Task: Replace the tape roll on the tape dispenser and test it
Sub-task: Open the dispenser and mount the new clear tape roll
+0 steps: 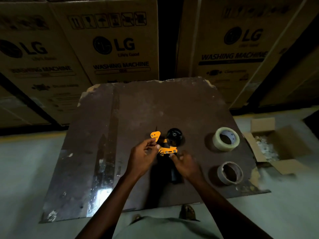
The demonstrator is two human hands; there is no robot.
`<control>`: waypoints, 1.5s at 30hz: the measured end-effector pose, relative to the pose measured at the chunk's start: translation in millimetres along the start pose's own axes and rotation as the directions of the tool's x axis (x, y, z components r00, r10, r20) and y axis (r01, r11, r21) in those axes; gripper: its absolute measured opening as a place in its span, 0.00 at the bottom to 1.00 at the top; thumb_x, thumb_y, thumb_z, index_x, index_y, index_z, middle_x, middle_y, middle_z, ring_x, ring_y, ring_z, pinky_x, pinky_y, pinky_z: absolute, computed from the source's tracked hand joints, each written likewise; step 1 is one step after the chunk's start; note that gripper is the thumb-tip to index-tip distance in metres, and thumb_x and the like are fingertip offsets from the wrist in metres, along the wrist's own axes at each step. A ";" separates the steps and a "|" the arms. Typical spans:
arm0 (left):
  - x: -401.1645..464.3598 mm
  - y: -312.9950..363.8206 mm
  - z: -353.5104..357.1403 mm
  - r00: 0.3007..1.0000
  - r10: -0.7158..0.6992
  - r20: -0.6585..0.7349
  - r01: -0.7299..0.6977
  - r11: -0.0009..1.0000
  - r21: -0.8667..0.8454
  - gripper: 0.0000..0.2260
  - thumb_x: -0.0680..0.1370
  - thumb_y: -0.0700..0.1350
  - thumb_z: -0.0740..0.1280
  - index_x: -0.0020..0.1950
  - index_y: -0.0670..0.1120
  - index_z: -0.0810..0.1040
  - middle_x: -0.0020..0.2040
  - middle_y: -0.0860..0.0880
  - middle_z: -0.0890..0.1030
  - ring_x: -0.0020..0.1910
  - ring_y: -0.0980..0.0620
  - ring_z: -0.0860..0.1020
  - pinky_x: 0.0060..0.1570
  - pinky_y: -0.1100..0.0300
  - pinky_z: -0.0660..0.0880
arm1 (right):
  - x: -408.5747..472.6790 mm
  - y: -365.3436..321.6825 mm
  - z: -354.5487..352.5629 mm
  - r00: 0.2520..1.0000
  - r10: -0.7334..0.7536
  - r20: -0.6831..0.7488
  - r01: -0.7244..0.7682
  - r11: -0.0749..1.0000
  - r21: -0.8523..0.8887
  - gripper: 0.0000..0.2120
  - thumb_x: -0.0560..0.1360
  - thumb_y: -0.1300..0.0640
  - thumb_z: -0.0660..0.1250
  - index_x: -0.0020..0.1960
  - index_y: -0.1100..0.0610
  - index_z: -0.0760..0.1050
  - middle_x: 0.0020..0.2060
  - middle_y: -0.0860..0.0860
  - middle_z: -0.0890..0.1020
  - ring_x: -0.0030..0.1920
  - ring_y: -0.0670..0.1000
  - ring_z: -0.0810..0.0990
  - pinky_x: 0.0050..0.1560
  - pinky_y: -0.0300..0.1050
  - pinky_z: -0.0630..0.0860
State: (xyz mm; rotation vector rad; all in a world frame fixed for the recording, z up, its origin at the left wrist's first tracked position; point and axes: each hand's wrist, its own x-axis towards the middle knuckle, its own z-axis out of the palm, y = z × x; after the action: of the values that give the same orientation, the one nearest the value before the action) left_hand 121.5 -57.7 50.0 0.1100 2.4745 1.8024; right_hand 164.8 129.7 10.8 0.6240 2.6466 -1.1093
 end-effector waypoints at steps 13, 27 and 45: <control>26.5 13.0 66.9 0.958 0.094 0.270 -0.125 0.987 0.098 0.25 0.72 0.59 0.68 0.66 0.51 0.76 0.63 0.53 0.80 0.62 0.57 0.78 0.61 0.60 0.75 | -17.6 22.3 -52.5 0.793 -0.242 -0.559 0.194 0.970 -0.144 0.37 0.75 0.39 0.66 0.75 0.60 0.65 0.75 0.62 0.66 0.77 0.60 0.64 0.73 0.57 0.66; 52.3 43.9 199.1 0.920 -0.014 0.391 -0.077 0.973 0.217 0.24 0.77 0.54 0.68 0.71 0.49 0.72 0.67 0.49 0.79 0.66 0.52 0.76 0.66 0.55 0.72 | 69.6 113.8 -149.1 0.925 -0.210 -0.315 0.057 0.900 -0.432 0.37 0.68 0.34 0.65 0.69 0.56 0.72 0.67 0.59 0.76 0.68 0.61 0.72 0.66 0.56 0.72; 49.7 72.8 182.5 0.963 -0.092 0.254 0.094 0.996 0.004 0.19 0.77 0.48 0.71 0.66 0.45 0.76 0.56 0.51 0.82 0.53 0.57 0.81 0.53 0.67 0.77 | 67.4 64.6 -160.4 0.997 0.019 -0.072 0.041 0.669 0.742 0.09 0.76 0.57 0.73 0.53 0.61 0.84 0.48 0.63 0.87 0.45 0.55 0.84 0.48 0.50 0.81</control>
State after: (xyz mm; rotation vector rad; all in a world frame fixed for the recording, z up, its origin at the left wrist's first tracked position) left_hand 92.2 142.5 62.5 0.2074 2.2559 1.6457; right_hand 130.3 305.6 58.8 0.7766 2.1448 -2.2401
